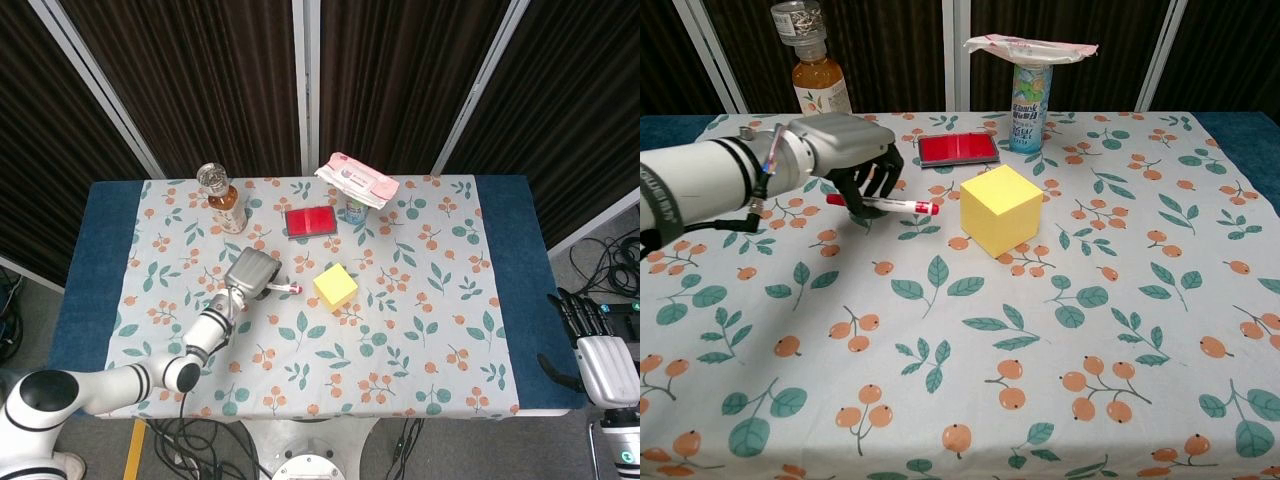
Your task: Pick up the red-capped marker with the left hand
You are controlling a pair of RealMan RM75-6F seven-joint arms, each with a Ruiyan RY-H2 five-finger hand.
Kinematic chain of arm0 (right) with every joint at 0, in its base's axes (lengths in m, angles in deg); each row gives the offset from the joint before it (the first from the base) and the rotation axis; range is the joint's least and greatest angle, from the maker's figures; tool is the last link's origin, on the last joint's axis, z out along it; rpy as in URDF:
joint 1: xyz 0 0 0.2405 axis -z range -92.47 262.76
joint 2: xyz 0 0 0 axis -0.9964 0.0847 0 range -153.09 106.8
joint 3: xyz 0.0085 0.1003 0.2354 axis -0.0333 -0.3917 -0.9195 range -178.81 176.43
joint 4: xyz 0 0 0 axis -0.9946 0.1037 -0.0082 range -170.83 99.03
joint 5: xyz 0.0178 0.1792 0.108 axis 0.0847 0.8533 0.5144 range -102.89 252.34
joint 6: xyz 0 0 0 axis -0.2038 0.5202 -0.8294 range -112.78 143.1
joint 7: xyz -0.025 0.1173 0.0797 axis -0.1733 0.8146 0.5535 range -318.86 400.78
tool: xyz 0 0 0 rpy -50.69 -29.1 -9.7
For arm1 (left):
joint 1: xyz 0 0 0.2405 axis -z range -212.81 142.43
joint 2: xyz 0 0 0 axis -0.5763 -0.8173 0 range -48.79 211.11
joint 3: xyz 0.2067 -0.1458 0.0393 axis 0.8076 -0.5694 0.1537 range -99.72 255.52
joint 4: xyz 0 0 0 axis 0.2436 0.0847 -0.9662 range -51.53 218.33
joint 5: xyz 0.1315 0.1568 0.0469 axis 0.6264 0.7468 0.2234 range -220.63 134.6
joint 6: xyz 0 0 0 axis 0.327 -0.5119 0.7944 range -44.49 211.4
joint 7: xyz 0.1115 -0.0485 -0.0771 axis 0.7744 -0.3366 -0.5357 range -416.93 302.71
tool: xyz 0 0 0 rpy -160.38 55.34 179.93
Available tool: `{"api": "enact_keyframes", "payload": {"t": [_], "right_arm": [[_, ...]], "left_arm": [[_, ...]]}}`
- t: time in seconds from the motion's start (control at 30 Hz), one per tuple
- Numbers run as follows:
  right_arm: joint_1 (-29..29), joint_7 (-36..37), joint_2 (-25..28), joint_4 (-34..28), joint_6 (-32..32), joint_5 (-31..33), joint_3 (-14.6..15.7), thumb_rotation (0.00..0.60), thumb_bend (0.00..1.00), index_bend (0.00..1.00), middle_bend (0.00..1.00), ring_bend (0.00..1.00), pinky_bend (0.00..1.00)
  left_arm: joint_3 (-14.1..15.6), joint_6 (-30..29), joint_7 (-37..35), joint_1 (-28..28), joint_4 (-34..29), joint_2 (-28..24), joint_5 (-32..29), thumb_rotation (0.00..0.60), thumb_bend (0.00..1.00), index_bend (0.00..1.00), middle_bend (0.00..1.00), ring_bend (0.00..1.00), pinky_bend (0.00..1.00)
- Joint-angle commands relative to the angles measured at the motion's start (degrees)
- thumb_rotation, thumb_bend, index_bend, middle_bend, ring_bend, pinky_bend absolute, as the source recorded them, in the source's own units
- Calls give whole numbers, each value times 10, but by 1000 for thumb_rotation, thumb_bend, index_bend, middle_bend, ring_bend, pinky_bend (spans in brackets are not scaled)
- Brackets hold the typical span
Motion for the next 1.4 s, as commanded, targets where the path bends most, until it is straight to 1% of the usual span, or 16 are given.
{"api": "enact_keyframes", "payload": {"t": [0.03,0.17,0.23,0.33,0.4,0.47,0.57,0.63,0.73,0.8,0.87,0.93,1.03,1.1,1.27,1.4], "right_arm": [[-1,0,0,0,1,-1,0,600,196,0,21,0,0],[-3,-3,0,-2,0,0,-2,600,195,0,21,0,0],[-4,-5,0,-4,-2,-1,-2,600,196,0,21,0,0],[-7,-9,-1,-8,-3,-3,-2,600,196,0,21,0,0],[-7,-11,0,-10,-2,-3,-2,600,196,0,21,0,0],[-6,-13,1,-11,-1,-2,-2,600,197,0,21,0,0],[-4,-14,3,-13,0,1,-2,600,196,0,21,0,0],[-4,-13,3,-13,0,2,-1,600,195,0,21,0,0],[-2,-11,4,-12,3,4,-3,600,196,0,21,0,0],[-1,-9,6,-10,4,8,-4,600,196,0,21,0,0],[-1,-7,8,-9,4,11,-5,600,196,0,21,0,0],[-1,-3,8,-6,4,13,-6,600,197,0,21,0,0],[-1,1,5,-1,4,15,-7,600,196,0,20,0,0],[0,3,3,2,4,17,-8,600,196,0,19,0,0],[0,6,2,7,8,18,-11,600,196,0,19,0,0],[0,1,1,5,8,18,-11,600,196,0,19,0,0]], "left_arm": [[18,-21,-9,-27,-18,-25,2,600,485,709,724,543,683],[38,-44,-22,-59,-42,-52,10,600,483,678,707,539,679],[45,-48,-22,-67,-52,-60,13,600,478,629,691,530,677],[50,-46,-17,-73,-66,-69,8,600,463,524,643,487,654],[50,-40,-19,-75,-77,-72,3,600,442,430,577,428,624],[50,-42,-20,-77,-85,-75,4,600,430,373,522,380,582],[51,-52,-20,-82,-103,-83,9,600,422,328,454,323,501],[52,-62,-26,-88,-121,-94,15,600,409,324,422,297,455],[53,-107,-41,-111,-150,-119,40,600,384,311,369,263,385],[55,-148,-56,-134,-165,-140,64,600,365,300,327,219,340],[62,-190,-76,-161,-173,-162,89,600,334,285,294,174,298],[70,-230,-101,-190,-175,-182,112,600,297,271,279,154,275],[84,-279,-141,-232,-167,-205,138,600,249,263,274,147,265],[91,-308,-160,-261,-159,-217,145,600,234,262,274,147,265],[116,-361,-179,-326,-155,-248,160,600,230,262,274,147,264],[125,-396,-186,-366,-172,-261,167,600,229,262,274,147,264]]}}
